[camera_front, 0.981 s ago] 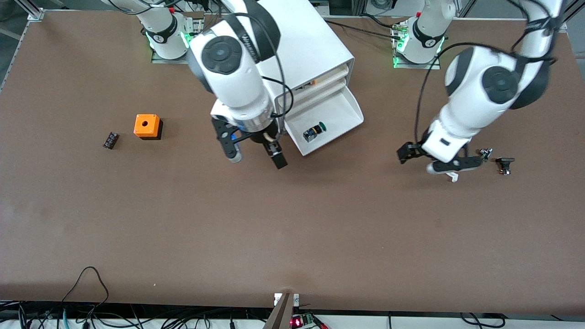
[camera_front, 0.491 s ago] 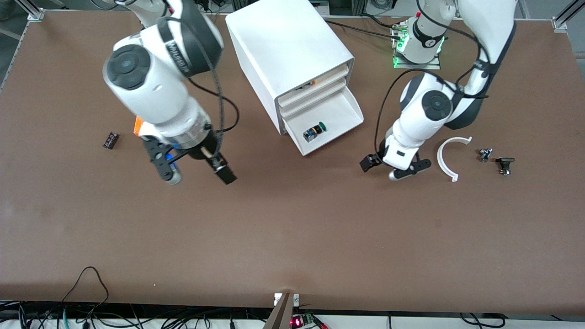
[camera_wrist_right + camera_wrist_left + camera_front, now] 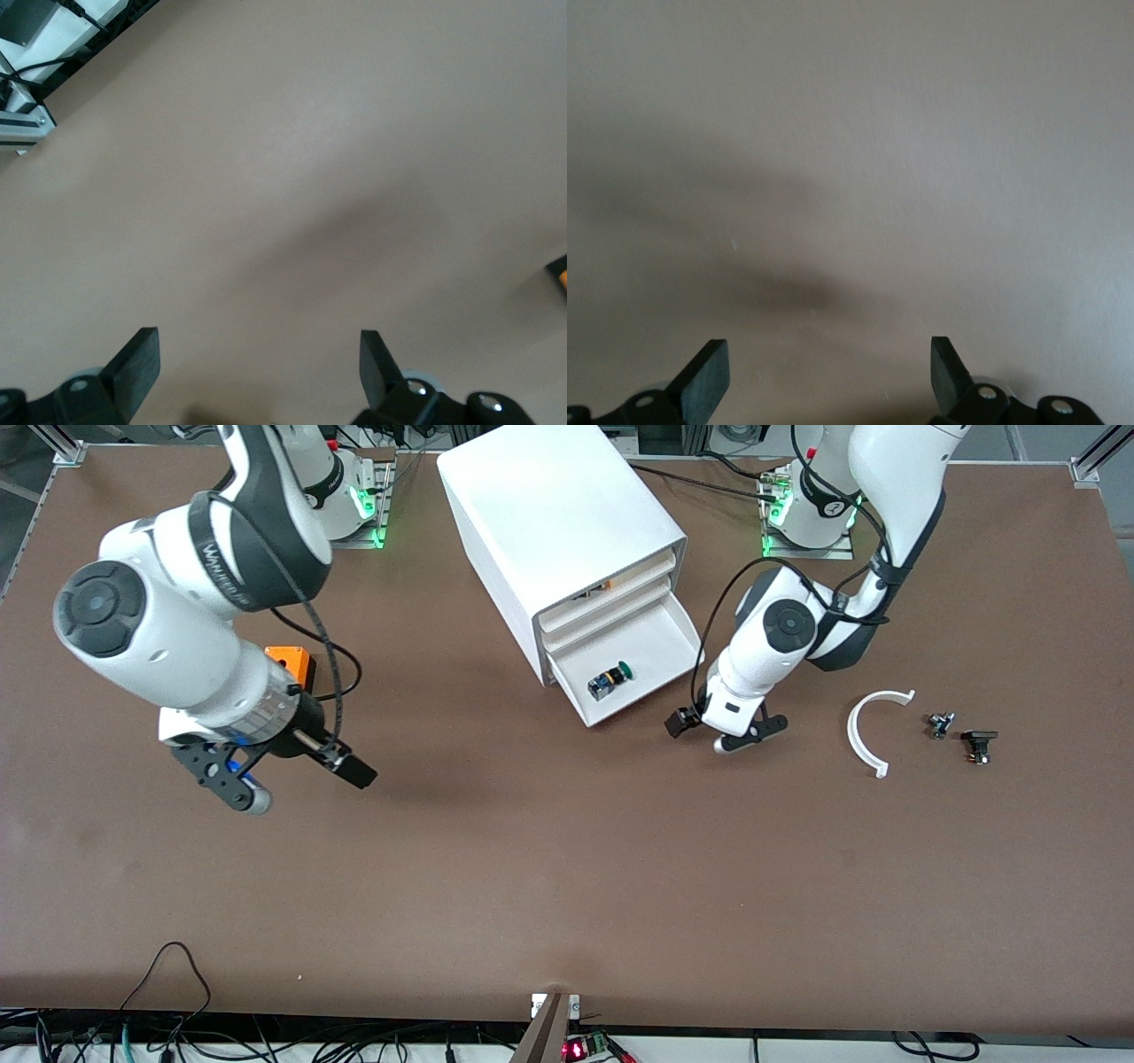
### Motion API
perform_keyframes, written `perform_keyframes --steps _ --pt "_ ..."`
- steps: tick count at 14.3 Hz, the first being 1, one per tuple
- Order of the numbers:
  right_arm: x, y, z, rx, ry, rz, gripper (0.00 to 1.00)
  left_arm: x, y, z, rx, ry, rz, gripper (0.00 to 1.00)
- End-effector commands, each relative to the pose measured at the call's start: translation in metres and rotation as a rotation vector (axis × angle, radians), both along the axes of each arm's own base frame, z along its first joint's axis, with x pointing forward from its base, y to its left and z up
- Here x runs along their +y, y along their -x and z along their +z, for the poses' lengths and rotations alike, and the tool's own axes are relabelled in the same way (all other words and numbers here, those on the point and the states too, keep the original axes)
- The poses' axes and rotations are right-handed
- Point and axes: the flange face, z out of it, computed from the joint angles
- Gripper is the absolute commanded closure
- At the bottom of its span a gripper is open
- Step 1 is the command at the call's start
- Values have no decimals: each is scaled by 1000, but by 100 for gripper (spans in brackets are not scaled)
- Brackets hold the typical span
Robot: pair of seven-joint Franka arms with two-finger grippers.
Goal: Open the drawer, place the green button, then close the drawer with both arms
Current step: 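Push the drawer shut with the left gripper while the right returns to rest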
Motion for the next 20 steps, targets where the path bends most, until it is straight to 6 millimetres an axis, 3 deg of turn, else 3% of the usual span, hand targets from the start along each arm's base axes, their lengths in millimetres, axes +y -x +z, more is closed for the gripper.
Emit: perform_keyframes --steps 1,6,9,13,16,18,20 --pt "-53 0 0 11 -6 135 0 -21 26 0 15 -3 14 0" --pt "-137 0 5 19 -32 264 0 -60 75 -1 77 -16 -92 0" --pt "-168 6 16 17 33 398 0 -85 102 7 110 -31 -169 0" --pt "-209 30 32 116 136 561 0 -82 111 5 167 -80 -201 0" --pt "-251 65 51 166 159 615 0 -88 119 8 178 -90 -224 0" --pt "-260 84 56 164 152 598 0 -86 109 21 150 -82 -207 0" --pt "-261 87 56 164 142 592 0 -64 66 59 67 -55 -125 0"
